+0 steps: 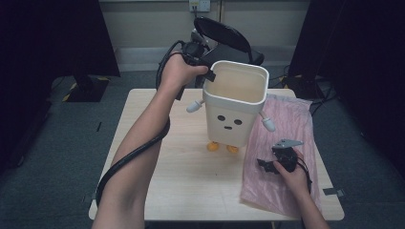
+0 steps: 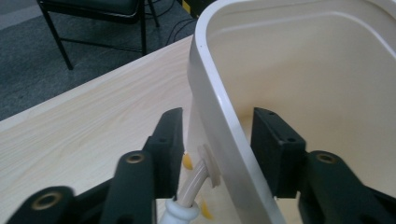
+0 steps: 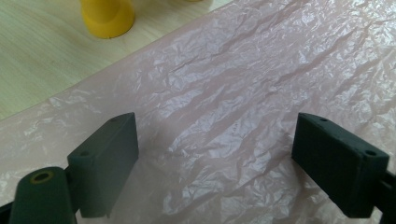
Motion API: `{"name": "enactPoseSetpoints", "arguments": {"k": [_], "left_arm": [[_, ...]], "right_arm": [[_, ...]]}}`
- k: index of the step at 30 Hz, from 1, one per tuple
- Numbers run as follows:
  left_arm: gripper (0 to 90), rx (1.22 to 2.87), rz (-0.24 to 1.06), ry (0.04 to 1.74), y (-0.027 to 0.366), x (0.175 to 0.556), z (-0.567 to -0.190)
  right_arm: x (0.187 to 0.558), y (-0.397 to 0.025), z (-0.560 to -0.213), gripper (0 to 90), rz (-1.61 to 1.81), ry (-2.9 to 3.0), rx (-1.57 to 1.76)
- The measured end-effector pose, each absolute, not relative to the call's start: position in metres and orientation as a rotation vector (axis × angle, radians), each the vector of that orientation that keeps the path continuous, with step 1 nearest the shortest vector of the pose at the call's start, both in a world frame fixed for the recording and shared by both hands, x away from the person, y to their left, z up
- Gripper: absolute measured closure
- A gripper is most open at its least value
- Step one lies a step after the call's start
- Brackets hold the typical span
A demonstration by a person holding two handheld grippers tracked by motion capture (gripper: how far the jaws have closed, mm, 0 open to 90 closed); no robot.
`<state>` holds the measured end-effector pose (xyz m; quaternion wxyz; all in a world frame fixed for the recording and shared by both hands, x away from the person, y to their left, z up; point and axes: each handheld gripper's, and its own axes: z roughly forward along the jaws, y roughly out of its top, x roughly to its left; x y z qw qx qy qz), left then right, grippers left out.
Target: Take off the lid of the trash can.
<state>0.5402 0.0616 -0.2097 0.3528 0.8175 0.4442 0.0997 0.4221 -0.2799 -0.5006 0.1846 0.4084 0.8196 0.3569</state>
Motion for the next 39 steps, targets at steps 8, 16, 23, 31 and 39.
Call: {"name": "enactPoseSetpoints", "arguments": {"k": [8, 16, 23, 31, 39], "left_arm": [[68.9, 2.094, 0.296, 1.216, 0.050, 0.539, -0.209], [75.2, 2.092, 0.326, 1.274, 0.045, 0.539, -0.207], [79.8, 2.062, 0.349, 1.328, 0.042, 0.538, -0.202], [80.9, 2.036, 0.386, 1.341, 0.045, 0.537, -0.192], [84.1, 2.025, 0.409, 1.334, 0.049, 0.539, -0.194]], "right_arm": [[0.422, -0.280, -0.501, 13.5, 1.006, 2.310, 1.151], [0.422, -0.280, -0.501, 13.5, 1.006, 2.310, 1.151], [0.422, -0.280, -0.500, 13.5, 1.006, 2.311, 1.152], [0.422, -0.280, -0.500, 13.5, 1.008, 2.311, 1.154], [0.422, -0.280, -0.500, 13.5, 1.008, 2.312, 1.152]]}}
